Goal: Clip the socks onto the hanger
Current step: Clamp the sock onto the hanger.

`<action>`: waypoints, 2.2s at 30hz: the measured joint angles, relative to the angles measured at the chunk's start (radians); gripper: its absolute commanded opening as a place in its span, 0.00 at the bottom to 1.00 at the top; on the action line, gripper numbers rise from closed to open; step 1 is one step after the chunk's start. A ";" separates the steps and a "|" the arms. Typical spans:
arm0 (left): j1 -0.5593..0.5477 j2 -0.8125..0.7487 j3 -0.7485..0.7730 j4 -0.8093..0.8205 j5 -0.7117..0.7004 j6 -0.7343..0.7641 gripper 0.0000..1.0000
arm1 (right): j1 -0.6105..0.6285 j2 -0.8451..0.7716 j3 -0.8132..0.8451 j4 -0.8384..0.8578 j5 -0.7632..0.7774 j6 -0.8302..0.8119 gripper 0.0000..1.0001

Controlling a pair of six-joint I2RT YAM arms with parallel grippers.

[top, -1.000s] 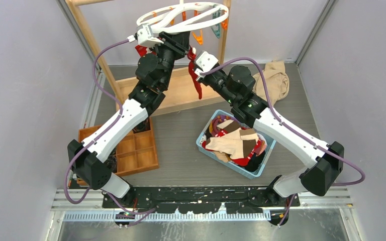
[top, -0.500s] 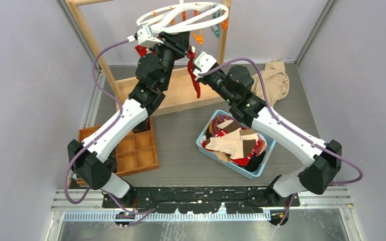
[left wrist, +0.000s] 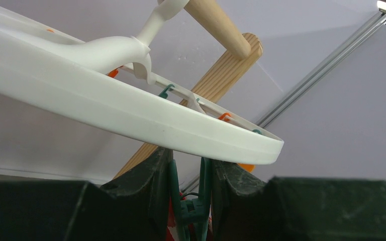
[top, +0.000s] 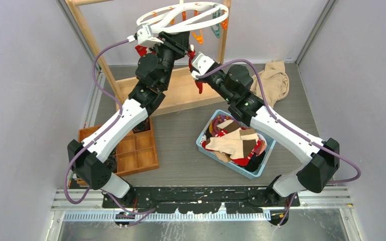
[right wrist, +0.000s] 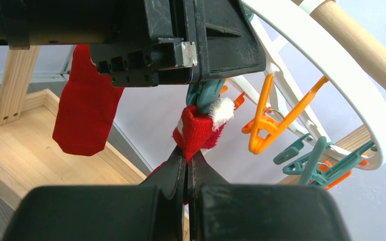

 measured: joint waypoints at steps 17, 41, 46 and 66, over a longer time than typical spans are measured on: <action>0.000 0.000 0.015 -0.033 -0.017 0.002 0.00 | 0.000 0.016 0.002 0.039 0.029 -0.041 0.01; 0.000 0.000 0.030 -0.059 -0.024 0.008 0.00 | 0.029 -0.010 -0.008 0.041 0.042 -0.087 0.01; 0.000 0.000 0.030 -0.059 -0.024 0.006 0.00 | 0.031 -0.007 -0.006 0.041 0.047 -0.087 0.01; 0.001 0.000 0.035 -0.068 -0.043 -0.052 0.00 | 0.049 0.062 0.053 0.094 0.076 -0.088 0.01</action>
